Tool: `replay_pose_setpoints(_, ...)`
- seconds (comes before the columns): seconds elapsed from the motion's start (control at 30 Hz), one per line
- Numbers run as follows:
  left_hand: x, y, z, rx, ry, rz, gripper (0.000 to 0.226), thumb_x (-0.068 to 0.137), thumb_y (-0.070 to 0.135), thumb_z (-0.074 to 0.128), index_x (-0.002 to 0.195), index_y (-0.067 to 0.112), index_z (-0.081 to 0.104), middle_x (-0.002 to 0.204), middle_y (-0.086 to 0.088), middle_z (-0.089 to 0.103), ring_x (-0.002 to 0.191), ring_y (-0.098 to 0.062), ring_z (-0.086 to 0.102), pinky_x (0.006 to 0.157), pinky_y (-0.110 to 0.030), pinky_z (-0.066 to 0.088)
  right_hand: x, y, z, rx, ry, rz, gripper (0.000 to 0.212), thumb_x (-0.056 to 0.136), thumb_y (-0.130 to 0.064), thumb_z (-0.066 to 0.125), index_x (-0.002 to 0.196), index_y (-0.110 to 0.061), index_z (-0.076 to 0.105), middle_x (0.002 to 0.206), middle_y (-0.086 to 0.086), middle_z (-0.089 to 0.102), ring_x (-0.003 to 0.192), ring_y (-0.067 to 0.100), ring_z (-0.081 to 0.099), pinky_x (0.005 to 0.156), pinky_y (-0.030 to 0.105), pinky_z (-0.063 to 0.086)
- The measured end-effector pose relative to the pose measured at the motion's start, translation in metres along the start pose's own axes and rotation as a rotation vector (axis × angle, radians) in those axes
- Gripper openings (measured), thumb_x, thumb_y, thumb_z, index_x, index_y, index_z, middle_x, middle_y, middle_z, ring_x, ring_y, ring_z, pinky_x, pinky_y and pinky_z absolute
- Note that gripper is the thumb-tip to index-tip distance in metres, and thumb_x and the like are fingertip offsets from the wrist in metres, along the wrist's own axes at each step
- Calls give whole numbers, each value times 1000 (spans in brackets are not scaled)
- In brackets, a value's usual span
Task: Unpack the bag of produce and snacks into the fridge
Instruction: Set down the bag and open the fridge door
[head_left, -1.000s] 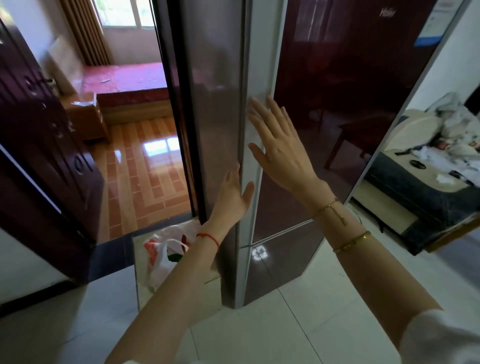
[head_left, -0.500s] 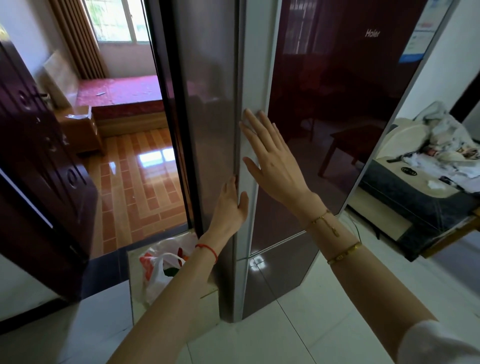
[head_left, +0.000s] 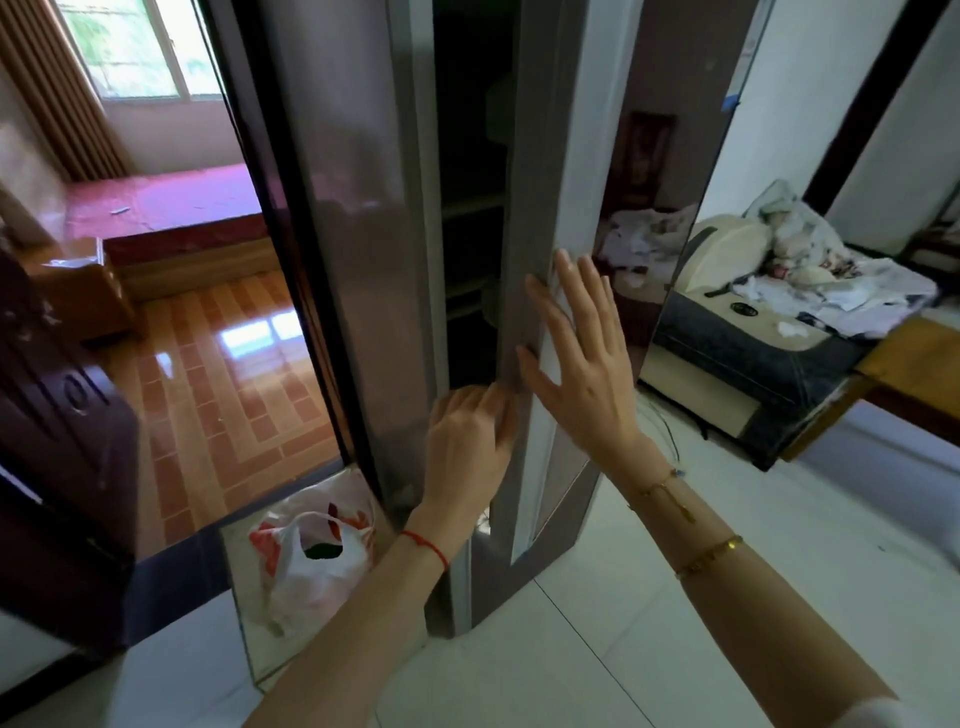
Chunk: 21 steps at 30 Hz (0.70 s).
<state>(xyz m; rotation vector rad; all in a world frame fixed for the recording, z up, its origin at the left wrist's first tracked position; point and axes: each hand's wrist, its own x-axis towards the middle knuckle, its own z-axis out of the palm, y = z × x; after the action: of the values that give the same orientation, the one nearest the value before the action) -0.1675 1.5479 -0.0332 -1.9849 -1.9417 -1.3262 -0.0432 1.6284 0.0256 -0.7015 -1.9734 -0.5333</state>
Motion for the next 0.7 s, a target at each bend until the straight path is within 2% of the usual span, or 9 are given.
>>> replay_pose_setpoints(0.07,1,11,1,-39,16,-9,48,95,52,36,114,17,62,113,-2,68,107,-18,65,97,-42,52,-10,6,-14,-29,5,13,60,92,-18,64,146,-10,38,154,19,31,146,38,25,118,54,25)
replay_pose_setpoints(0.13,3,20,5,-59,14,-2,56,93,54,40,128,13,54,132,-7,58,123,-22,57,106,-43,47,-20,12,-28,-61,7,28,61,93,-19,63,147,-11,36,154,19,31,146,38,24,118,56,26)
replay_pose_setpoints(0.2,5,30,10,-65,-2,34,62,93,49,48,142,10,43,147,-11,47,136,-25,47,113,-44,40,-29,16,-43,-92,14,48,60,94,-21,63,146,-10,36,153,20,32,145,39,25,116,57,27)
replay_pose_setpoints(0.27,9,42,15,-115,-50,50,66,95,43,54,151,15,31,157,-9,34,144,-24,36,117,-49,35,-38,22,-58,-123,18,63,60,94,-22,63,146,-9,36,153,19,30,146,37,23,115,59,29)
replay_pose_setpoints(0.37,15,56,27,-131,-88,85,66,101,42,50,156,21,20,164,-4,20,151,-21,19,123,-51,18,-51,33,-80,-182,25,81,67,94,-21,62,150,-13,27,156,12,23,147,32,17,116,58,27)
replay_pose_setpoints(0.47,19,67,39,-112,-114,122,66,104,43,43,158,20,13,167,-2,7,154,-17,3,124,-40,0,-65,45,-99,-249,38,83,76,95,-22,60,155,-21,13,163,-2,6,149,31,12,117,57,25)
replay_pose_setpoints(0.6,21,82,55,-141,-198,161,68,103,42,43,158,19,9,167,-2,4,153,-16,-3,125,-41,-2,-83,61,-126,-342,44,109,80,96,-19,57,156,-24,5,164,-7,-3,148,31,14,120,54,20)
replay_pose_setpoints(0.7,19,101,63,-119,-258,216,67,103,45,38,158,18,9,167,-4,5,151,-16,-5,124,-40,-7,-96,75,-145,-403,49,156,76,95,-15,56,156,-21,10,162,-4,5,146,34,20,121,51,16)
